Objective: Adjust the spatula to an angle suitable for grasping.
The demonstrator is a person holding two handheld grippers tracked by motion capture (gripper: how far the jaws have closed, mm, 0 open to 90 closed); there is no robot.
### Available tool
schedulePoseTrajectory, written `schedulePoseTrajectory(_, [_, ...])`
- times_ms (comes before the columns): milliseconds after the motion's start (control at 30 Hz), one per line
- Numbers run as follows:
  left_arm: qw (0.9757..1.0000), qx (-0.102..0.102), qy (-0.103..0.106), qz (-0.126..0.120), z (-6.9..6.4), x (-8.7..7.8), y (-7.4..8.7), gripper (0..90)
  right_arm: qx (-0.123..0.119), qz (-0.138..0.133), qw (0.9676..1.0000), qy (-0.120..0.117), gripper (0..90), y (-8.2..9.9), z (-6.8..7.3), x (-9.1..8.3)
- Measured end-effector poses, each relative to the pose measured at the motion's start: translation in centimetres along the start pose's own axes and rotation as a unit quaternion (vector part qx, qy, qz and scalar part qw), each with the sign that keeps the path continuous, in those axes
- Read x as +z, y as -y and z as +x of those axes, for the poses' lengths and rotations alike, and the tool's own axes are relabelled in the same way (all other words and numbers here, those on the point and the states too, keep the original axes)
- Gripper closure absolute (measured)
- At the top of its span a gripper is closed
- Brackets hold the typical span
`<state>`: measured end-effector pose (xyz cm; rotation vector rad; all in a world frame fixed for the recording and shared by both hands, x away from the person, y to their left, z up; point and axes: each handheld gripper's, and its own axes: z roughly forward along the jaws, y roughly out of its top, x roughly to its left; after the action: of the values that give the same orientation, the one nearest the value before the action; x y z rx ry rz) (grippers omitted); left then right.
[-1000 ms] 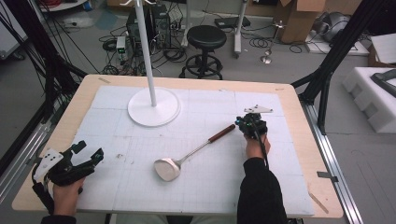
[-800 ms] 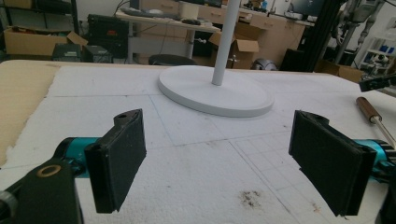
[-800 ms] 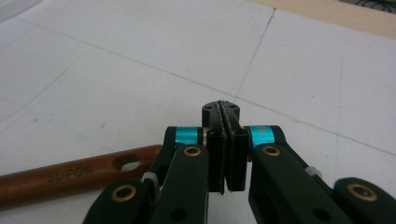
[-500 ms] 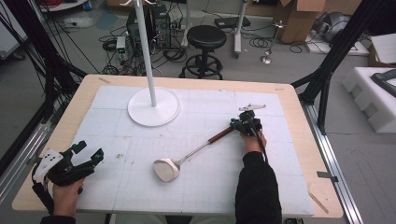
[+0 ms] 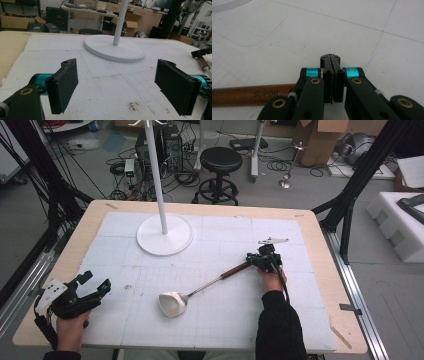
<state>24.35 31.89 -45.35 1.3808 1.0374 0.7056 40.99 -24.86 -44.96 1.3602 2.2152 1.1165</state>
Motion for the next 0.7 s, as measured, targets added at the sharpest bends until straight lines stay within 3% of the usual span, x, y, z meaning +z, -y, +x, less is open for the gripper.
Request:
schedulePoseTrajectory(100, [1.0, 0.001, 0.0, 0.0, 0.0, 0.0, 0.0, 19.1, -0.012, 0.001, 0.9997, -0.022, 90.0, -0.3, 1.0, -0.2])
schedulePoseTrajectory(200, [1.0, -0.001, 0.0, -0.001, 0.0, 0.0, 0.0, 19.1, -0.027, -0.007, 0.9995, -0.017, 90.0, -0.5, 1.6, -0.7])
schedulePoseTrajectory(233, [1.0, 0.0, 0.0, 0.0, 0.0, 0.0, 0.0, 19.1, -0.026, -0.024, 0.9994, -0.001, 90.0, -0.8, 1.6, -1.5])
schedulePoseTrajectory(267, [1.0, 0.0, 0.0, 0.0, 0.0, 0.0, 0.0, 19.1, -0.026, -0.024, 0.9994, -0.001, 90.0, -0.8, 1.6, -1.5])
schedulePoseTrajectory(333, [1.0, 0.0, 0.001, 0.0, 0.0, 0.0, 0.0, 19.1, -0.035, -0.005, 0.999, 0.028, 90.0, -0.6, 0.8, -2.3])
schedulePoseTrajectory(433, [1.0, -0.001, 0.001, -0.001, 0.0, 0.0, 0.0, 19.2, -0.029, 0.001, 0.9991, 0.032, 90.0, -0.1, 0.2, -2.6])
schedulePoseTrajectory(600, [1.0, -0.001, 0.0, -0.001, 0.0, 0.0, 0.0, 19.1, -0.048, 0.015, 0.9986, 0.015, 90.0, 0.7, 0.0, -2.4])
schedulePoseTrajectory(633, [1.0, -0.001, 0.0, -0.001, 0.0, 0.0, 0.0, 19.2, -0.069, 0.016, 0.9975, 0.009, 90.0, 0.8, 0.1, -2.2])
schedulePoseTrajectory(700, [1.0, -0.001, 0.0, -0.001, 0.0, 0.0, 0.0, 19.2, -0.077, 0.016, 0.9969, 0.004, 90.0, 0.8, 0.1, -2.0])
